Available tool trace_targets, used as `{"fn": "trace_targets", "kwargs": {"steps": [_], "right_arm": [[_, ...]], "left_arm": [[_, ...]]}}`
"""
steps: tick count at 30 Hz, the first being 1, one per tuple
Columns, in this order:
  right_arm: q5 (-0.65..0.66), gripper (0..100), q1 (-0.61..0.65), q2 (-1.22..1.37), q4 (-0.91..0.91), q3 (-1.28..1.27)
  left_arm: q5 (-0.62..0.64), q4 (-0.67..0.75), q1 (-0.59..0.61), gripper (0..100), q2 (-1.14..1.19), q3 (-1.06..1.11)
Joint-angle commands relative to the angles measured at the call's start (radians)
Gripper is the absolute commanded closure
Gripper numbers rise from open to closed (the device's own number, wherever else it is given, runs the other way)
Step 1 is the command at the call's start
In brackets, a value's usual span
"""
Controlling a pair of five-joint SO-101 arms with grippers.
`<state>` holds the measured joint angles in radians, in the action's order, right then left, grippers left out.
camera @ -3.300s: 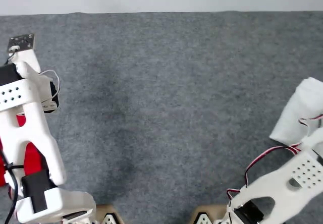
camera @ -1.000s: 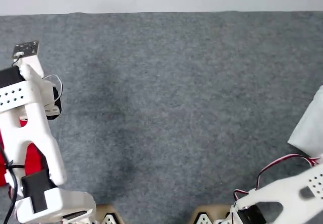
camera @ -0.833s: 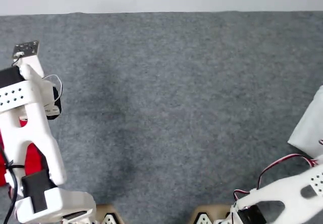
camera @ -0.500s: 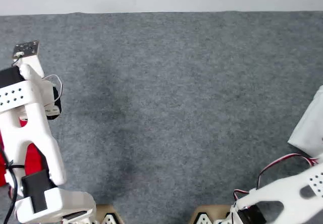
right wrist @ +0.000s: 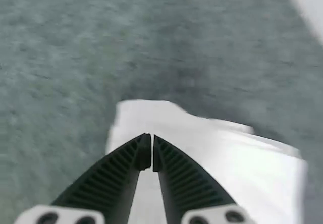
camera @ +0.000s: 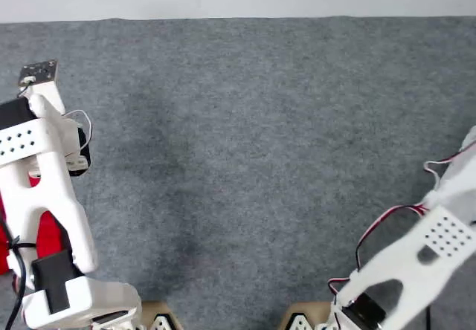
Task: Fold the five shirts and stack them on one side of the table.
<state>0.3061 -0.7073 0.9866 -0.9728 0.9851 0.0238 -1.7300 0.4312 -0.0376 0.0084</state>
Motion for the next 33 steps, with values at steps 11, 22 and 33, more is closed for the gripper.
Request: {"fn": "trace_targets", "kwargs": {"steps": [11,22,33], "right_arm": [[-0.031,98.8,0.050,0.237,0.202,0.104],[-0.164,98.5,0.077,0.151,-0.214,0.623],[-0.163,98.8,0.199,-0.024,-0.728,0.697]], "left_arm": [[0.005,-0.026,0.003,99,-0.048,-0.002],[0.005,-0.026,-0.005,99,-0.048,-0.004],[0.002,-0.025,-0.005,99,-0.048,-0.012]]}}
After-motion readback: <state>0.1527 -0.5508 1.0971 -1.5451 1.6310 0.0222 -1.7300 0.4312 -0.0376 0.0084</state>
